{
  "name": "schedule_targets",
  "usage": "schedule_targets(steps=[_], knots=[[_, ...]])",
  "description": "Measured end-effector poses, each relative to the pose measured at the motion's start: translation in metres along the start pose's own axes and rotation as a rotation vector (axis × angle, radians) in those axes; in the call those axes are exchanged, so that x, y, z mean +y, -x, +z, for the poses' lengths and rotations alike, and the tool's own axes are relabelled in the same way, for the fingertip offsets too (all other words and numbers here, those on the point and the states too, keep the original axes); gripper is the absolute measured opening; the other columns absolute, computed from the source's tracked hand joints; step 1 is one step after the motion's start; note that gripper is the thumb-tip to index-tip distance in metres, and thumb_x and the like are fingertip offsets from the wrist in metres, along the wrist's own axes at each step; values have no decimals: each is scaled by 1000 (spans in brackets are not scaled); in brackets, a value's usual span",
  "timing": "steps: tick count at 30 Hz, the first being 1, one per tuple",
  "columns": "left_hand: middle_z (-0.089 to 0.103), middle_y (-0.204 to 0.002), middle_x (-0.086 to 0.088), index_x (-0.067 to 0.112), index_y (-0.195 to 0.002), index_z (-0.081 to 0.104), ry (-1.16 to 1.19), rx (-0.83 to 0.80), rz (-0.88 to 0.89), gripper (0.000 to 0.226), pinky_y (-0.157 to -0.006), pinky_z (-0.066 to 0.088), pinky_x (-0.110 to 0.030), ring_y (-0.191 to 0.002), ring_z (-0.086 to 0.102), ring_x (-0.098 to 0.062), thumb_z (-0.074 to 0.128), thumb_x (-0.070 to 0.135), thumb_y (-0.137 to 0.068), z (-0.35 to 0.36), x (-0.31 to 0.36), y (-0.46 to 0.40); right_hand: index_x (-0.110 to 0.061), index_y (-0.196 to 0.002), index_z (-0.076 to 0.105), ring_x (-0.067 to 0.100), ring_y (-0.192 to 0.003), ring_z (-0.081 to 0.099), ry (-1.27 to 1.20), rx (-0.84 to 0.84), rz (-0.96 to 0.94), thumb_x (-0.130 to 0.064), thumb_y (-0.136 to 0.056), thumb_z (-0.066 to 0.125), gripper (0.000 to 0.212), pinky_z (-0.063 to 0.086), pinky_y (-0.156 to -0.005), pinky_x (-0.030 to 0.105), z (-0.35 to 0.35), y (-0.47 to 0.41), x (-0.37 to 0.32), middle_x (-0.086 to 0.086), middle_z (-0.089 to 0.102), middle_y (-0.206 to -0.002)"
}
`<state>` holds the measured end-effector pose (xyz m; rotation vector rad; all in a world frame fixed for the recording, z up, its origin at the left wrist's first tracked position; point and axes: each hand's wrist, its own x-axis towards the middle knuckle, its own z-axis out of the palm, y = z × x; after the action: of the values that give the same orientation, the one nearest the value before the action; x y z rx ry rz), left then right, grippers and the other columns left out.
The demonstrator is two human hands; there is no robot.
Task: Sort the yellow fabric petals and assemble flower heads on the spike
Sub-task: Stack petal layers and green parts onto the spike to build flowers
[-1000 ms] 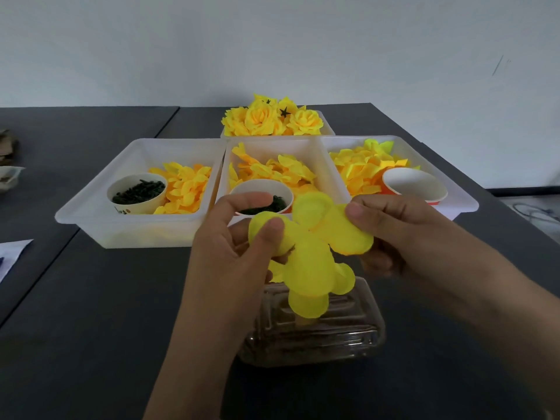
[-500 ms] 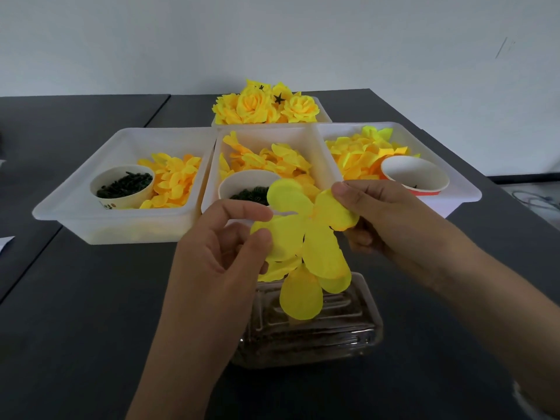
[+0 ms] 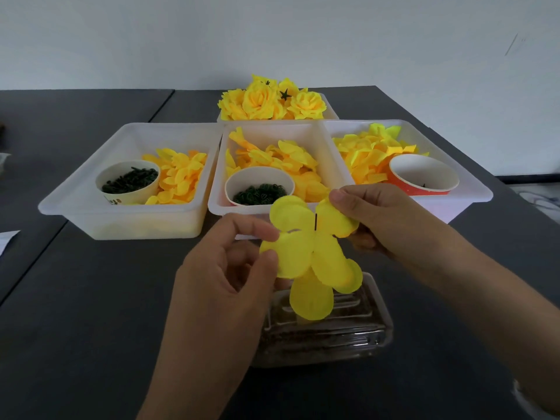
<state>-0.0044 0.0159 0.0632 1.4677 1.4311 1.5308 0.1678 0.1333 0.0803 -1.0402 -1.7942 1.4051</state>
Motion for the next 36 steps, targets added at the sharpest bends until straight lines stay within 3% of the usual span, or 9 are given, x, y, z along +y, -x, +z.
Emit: schedule_targets(steps=[5, 8, 13, 16, 19, 22, 26, 31, 36], knots=[[61, -54, 4, 33, -88, 51, -231, -21, -30, 21, -53, 47, -11, -57, 67, -10, 59, 14, -88, 8, -15, 17, 8, -77, 61, 7, -49, 47, 120, -9, 49, -24, -95, 53, 37, 42, -51, 16, 4, -1, 22, 6, 52, -59], [64, -60, 7, 37, -92, 43, -324, -13, -51, 24, -59, 55, -28, -60, 68, -7, 60, 19, -88, 14, -24, 22, 16, -83, 52, 22, -65, 43, 181, -13, 93, -27, -94, 55, 45, 42, -62, 31, 6, 0, 34, 13, 45, -71], [65, -66, 2, 36, -95, 37, -357, -7, -97, 28, -64, 54, -46, -62, 67, -13, 60, 21, -90, 19, -29, 18, 9, -71, 49, 11, -53, 39, 271, -2, 52, -29, -93, 55, 44, 37, -54, 23, 7, -2, 39, 7, 39, -61], [67, -69, 0, 40, -97, 34, -354, -33, -114, 26, -65, 55, -41, -61, 66, -14, 55, 27, -88, 15, -30, 16, 7, -72, 50, 15, -56, 40, 262, -8, 36, -35, -91, 55, 46, 37, -56, 27, 5, 1, 42, 8, 41, -62], [65, -64, 0, 39, -98, 34, -341, 9, -98, 26, -53, 48, -20, -51, 60, -8, 53, 37, -80, 12, -29, 17, 0, -75, 57, 2, -51, 43, 307, 17, 13, -55, -84, 45, 57, 37, -53, 15, -6, 2, 33, -6, 47, -58], [58, -59, -11, 33, -93, 42, -289, 158, -73, 26, -47, 41, -11, -43, 53, -14, 61, 35, -75, 9, -20, 15, -19, -71, 65, -2, -50, 47, 328, 255, -43, -56, -90, 42, 48, 36, -49, 12, -41, -16, 21, -16, 54, -57], [57, -64, -14, 35, -87, 42, -242, 291, -10, 17, -39, 34, -14, -37, 44, -13, 57, 34, -78, 4, -6, 7, -16, -83, 69, 14, -70, 56, 848, 525, -144, -19, -91, 56, 16, 39, -61, 24, -98, -66, 19, 2, 66, -83], [40, -45, -4, 40, -87, 44, -109, 284, 41, 18, -36, 27, -15, -33, 30, -6, 62, 37, -86, 5, 6, 0, -35, -105, 63, 34, -119, 35, 1620, 43, 150, -43, -85, 62, 21, 27, -102, 42, -117, -108, 46, 8, 46, -117], [37, -43, 0, 39, -89, 46, -121, 268, 1, 16, -36, 26, -16, -34, 29, -5, 54, 39, -75, 3, 3, 1, -26, -95, 65, 34, -118, 35, 1785, 34, 173, -40, -81, 65, 20, 27, -100, 43, -112, -127, 50, 8, 45, -117]])
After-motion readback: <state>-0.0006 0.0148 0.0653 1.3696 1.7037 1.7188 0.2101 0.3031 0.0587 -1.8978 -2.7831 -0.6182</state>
